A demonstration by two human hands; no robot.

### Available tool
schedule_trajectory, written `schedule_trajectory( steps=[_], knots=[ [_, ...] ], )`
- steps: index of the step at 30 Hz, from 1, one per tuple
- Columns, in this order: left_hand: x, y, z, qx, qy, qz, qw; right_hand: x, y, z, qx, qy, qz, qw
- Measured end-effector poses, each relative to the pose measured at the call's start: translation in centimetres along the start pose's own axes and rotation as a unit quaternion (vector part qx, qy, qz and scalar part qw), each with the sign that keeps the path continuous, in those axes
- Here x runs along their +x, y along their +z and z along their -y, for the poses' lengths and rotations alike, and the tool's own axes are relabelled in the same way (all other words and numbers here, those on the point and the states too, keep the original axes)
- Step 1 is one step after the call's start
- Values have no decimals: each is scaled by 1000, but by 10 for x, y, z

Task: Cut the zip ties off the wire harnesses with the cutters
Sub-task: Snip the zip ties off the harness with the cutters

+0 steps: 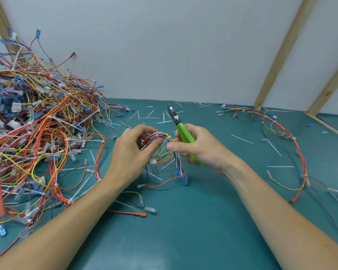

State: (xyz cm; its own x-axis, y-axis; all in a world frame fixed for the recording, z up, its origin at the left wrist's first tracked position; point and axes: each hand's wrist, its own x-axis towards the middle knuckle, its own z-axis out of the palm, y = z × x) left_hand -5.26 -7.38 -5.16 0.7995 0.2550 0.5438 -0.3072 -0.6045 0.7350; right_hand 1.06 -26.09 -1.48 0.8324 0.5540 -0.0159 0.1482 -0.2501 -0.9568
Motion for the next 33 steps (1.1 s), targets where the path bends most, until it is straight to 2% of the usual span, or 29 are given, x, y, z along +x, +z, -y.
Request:
schedule_trajectory(
  steps=[3, 10, 16, 20, 26, 30, 33],
  knots=[
    [-1, -1, -1, 14, 14, -7, 1000, 0, 6, -1, -6, -24, -3, 1000],
    [1, -1, -2, 15, 23, 26, 999, 4, -1, -2, -72, -99, -115, 986],
    [1, -3, -2, 13, 31, 72, 997, 4, 4, -7, -94, -168, -151, 969],
    [-1, -1, -1, 31, 43, 86, 995, 3, 7, -8, -109, -177, -153, 966],
    [-1, -2, -3, 34, 58, 49, 997, 3, 2, -5, -84, -176, -121, 973],
    [-1, -5, -6, 23, 58, 82, 995, 4, 2, -10, -138, -152, -104, 973],
    [0, -7, -7, -24, 33, 113, 993, 7, -2, -11, -120, -138, -95, 979]
  ],
)
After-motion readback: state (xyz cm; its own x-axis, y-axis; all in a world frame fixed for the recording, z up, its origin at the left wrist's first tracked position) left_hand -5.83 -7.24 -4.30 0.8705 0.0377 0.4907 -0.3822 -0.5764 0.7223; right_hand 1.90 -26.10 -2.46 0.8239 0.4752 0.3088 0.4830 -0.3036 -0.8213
